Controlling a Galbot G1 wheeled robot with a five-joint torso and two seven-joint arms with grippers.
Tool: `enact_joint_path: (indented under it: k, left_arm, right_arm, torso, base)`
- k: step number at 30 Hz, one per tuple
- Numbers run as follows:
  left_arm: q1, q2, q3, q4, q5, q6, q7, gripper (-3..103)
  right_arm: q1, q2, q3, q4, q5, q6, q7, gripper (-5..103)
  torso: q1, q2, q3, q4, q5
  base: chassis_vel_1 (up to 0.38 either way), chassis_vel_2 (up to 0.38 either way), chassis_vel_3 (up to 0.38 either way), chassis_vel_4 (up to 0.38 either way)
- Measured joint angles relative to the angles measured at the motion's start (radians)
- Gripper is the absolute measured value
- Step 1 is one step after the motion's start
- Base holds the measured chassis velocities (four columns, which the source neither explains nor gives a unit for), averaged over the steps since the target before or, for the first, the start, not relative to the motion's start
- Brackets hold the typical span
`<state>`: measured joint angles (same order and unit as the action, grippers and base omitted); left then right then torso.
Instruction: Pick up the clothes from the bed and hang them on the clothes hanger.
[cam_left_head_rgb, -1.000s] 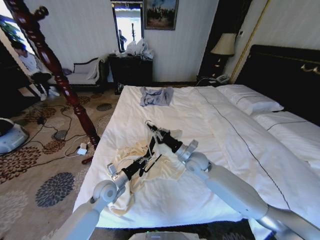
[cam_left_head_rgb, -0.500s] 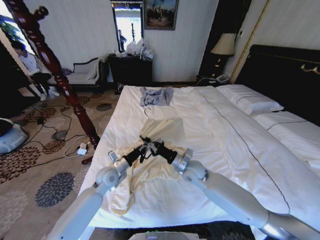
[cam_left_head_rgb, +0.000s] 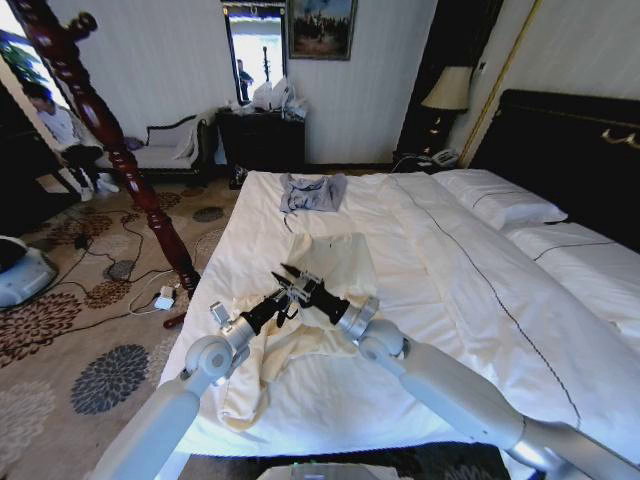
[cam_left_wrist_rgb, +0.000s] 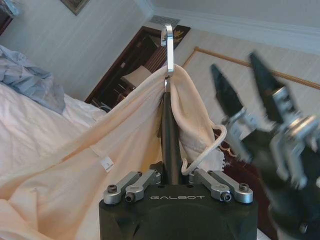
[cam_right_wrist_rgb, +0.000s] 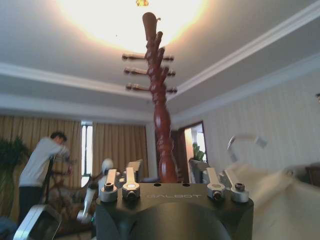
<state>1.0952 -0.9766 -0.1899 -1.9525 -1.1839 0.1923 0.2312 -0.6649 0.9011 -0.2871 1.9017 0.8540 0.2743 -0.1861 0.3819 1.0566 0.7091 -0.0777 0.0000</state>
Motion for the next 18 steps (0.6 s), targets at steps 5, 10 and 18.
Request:
enact_joint_path:
  k: [5, 10, 18]
  left_arm:
    - [0.023, 0.021, -0.022, 0.0, 0.006, -0.003, 0.007, 18]
    - [0.054, 0.043, -0.056, -0.021, 0.005, -0.003, 0.008, 18]
    - [0.111, 0.13, -0.105, -0.101, -0.012, -0.003, 0.009, 18]
  right_arm:
    - [0.0, -0.021, 0.049, 0.027, 0.096, 0.026, 0.001, 75]
    - [0.009, -0.062, 0.118, 0.039, 0.173, -0.024, 0.068, 90]
    - [0.099, -0.297, 0.214, -0.069, 0.287, -0.223, -0.004, 100]
  torso:
    - [0.0, 0.0, 0.0, 0.0, 0.0]
    - [0.0, 0.0, 0.0, 0.0002, 0.0001]
    - [0.0, 0.0, 0.0, -0.0001, 0.0]
  base:
    - [0.0, 0.0, 0.0, 0.0]
    - [0.0, 0.0, 0.0, 0.0]
    - [0.0, 0.0, 0.0, 0.0]
